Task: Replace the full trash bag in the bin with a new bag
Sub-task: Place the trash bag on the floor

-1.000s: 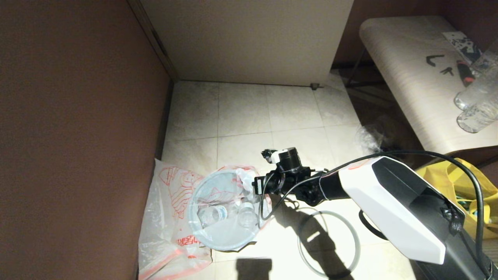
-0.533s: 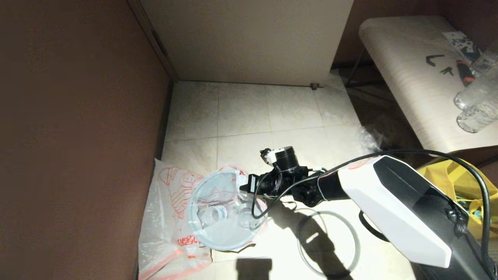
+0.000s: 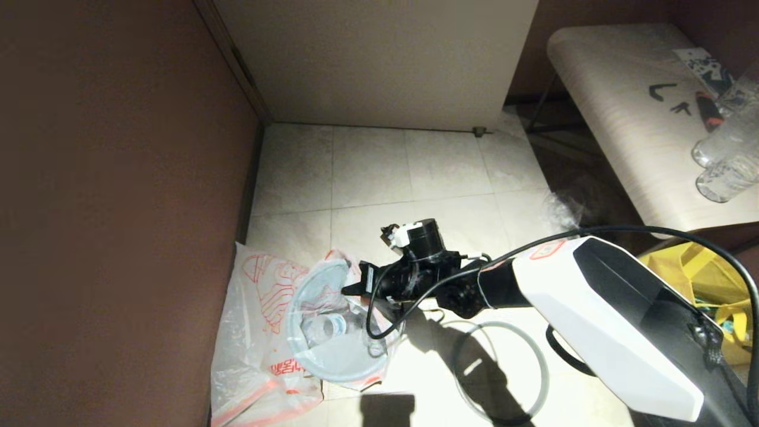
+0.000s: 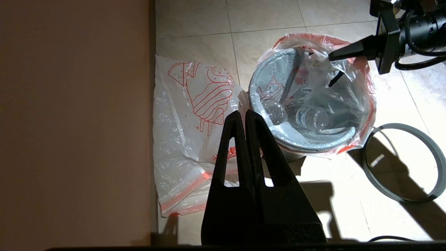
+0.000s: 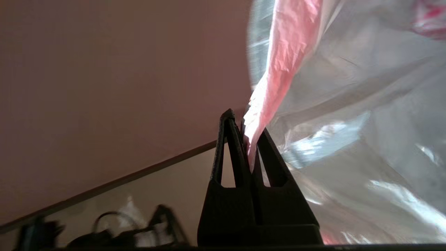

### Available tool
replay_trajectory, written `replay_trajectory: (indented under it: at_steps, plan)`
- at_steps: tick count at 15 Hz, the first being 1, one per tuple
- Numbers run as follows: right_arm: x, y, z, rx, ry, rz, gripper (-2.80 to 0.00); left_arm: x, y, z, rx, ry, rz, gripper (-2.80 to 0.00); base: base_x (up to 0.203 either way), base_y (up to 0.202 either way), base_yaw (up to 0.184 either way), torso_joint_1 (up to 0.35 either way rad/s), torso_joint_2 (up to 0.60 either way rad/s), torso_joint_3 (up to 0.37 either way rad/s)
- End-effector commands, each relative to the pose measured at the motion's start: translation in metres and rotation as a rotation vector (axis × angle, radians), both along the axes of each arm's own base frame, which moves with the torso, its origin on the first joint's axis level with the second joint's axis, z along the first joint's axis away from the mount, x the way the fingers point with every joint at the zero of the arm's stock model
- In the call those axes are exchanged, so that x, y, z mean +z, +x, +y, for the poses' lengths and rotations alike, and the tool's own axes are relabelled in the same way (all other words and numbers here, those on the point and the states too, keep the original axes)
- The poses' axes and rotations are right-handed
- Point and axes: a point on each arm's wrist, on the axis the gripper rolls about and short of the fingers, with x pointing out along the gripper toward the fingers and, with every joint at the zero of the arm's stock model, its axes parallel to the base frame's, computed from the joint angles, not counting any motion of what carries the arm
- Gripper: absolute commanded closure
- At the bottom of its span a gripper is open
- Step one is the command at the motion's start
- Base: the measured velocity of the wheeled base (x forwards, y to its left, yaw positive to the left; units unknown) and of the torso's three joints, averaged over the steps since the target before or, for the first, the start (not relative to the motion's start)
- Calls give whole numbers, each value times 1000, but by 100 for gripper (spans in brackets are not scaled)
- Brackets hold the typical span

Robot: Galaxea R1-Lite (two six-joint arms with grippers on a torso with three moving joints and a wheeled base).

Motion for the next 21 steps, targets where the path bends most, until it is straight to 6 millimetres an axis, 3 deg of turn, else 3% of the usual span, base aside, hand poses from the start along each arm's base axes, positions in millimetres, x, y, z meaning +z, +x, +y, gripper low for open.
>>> replay_trajectory:
  at_steps: [1,8,12,18,21]
  plan:
    - [11,-8,7,18,20,-1,0,-3,1,0,0,0,13,0,0,0,0,0,0,0]
    - [52,-37,18,63,74,-19,0,-3,1,0,0,0,13,0,0,0,0,0,0,0]
    - [80,-64,23,115,93,-72,0,-3,1,0,0,0,14,0,0,0,0,0,0,0]
    - [142,-107,23,186,170,-189,0,-3,1,0,0,0,13,0,0,0,0,0,0,0]
    - [184,-122,7,183,238,-261,0,-3,1,0,0,0,13,0,0,0,0,0,0,0]
